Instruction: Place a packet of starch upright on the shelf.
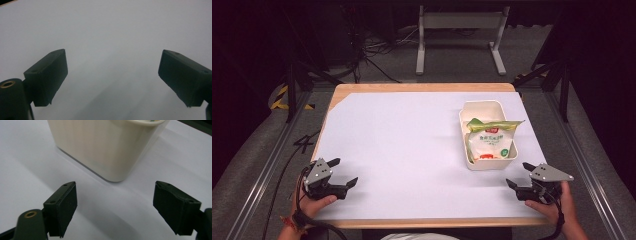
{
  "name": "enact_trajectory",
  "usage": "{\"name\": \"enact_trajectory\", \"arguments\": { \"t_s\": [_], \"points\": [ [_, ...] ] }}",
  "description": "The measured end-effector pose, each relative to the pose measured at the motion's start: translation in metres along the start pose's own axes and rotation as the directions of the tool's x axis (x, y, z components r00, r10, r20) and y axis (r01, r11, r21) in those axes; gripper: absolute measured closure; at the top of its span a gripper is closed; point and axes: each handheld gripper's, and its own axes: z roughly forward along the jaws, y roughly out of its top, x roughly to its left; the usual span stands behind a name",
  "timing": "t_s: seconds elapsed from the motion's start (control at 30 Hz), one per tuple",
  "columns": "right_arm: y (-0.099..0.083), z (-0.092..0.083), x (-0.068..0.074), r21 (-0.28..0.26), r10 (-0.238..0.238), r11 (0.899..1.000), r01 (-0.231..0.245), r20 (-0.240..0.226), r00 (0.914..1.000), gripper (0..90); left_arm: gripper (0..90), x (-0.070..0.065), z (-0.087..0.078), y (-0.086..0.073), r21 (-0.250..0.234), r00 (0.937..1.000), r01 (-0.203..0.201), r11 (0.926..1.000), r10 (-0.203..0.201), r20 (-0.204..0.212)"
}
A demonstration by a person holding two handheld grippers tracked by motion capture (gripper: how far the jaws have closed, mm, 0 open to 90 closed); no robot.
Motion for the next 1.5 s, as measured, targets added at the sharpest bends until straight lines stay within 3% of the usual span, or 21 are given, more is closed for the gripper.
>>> {"name": "enact_trajectory", "arguments": {
  "t_s": [0.3, 1.5],
  "points": [
    [0.0015, 0.0024, 0.0003, 0.004, -0.008, 1.000, 0.008, -0.004, 1.0000, 19.0, 9.5, -0.0002, 0.0001, -0.0018, -0.005, 0.9999, 0.011, 0.9999, -0.011, 0.011],
    [-0.0005, 0.0008, -0.0018, -0.003, 0.006, 1.000, -0.006, -0.005, 1.0000, 18.8, 9.2, -0.0014, 0.0049, 0.0026, -0.003, 0.9999, -0.008, 1.0000, 0.008, 0.015]
  ]
}}
